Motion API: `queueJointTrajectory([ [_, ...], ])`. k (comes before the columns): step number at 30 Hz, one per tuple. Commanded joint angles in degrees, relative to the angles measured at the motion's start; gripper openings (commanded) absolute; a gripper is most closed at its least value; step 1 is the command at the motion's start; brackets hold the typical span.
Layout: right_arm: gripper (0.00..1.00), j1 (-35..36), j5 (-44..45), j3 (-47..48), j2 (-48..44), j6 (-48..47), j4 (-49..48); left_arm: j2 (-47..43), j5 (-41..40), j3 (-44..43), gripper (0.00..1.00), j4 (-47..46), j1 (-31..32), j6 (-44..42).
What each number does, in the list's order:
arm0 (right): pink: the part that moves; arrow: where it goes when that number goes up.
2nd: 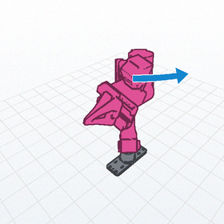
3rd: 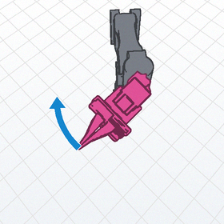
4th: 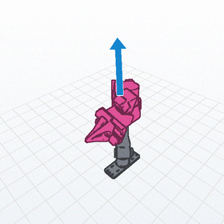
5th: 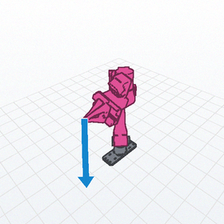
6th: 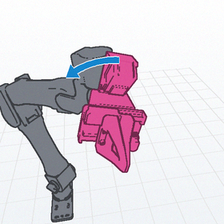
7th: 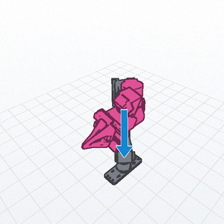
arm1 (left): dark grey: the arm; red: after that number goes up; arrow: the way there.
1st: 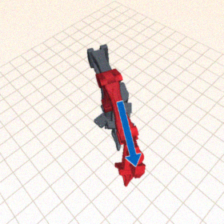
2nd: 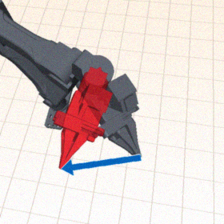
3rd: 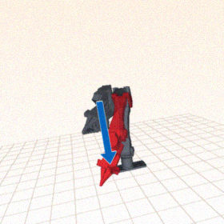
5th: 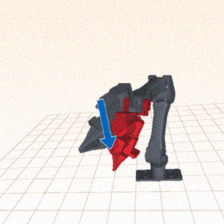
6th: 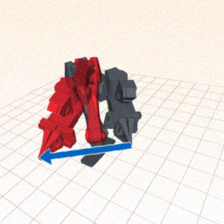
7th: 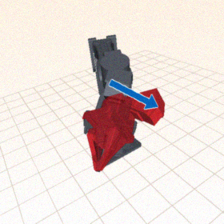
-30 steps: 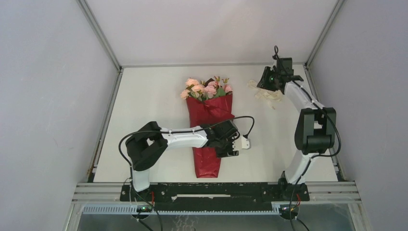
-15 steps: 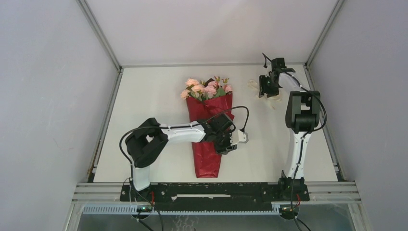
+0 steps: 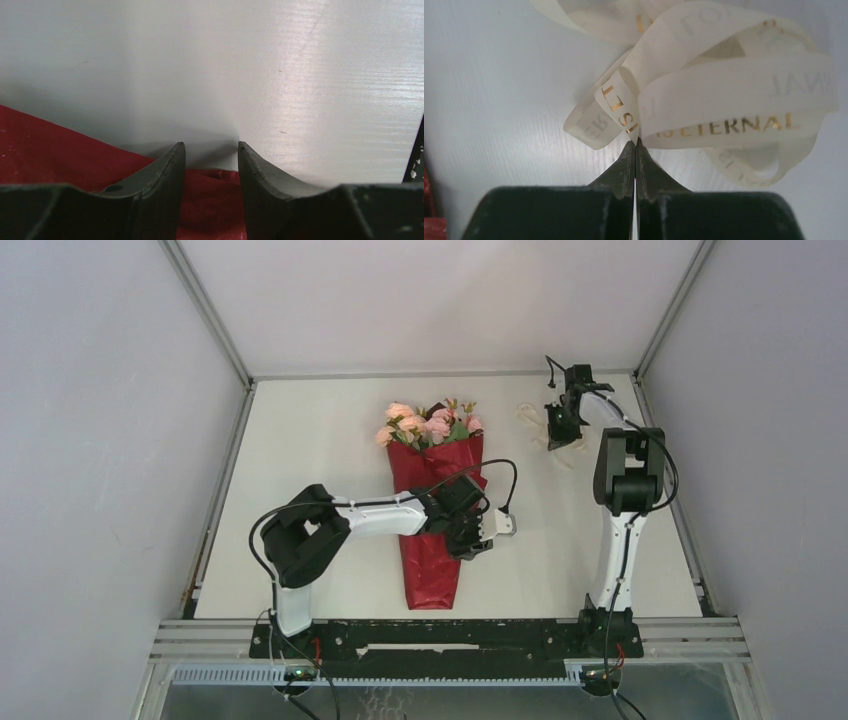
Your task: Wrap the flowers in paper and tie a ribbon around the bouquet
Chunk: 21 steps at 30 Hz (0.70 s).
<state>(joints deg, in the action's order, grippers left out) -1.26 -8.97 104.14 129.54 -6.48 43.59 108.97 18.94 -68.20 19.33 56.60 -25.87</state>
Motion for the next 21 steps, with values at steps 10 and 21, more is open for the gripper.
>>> queueJointTrajectory([
  [10,0.00,-8.36,-5.45,-13.19,-49.45,17.79,-3.98,4.17,1.00,1.03,0.46,4.53,-0.08,0.45],
  [21,0.00,11.55,3.04,-39.90,-73.58,30.18,-8.22,4.25,0.86,1.01,0.45,4.66,-0.15,0.49],
])
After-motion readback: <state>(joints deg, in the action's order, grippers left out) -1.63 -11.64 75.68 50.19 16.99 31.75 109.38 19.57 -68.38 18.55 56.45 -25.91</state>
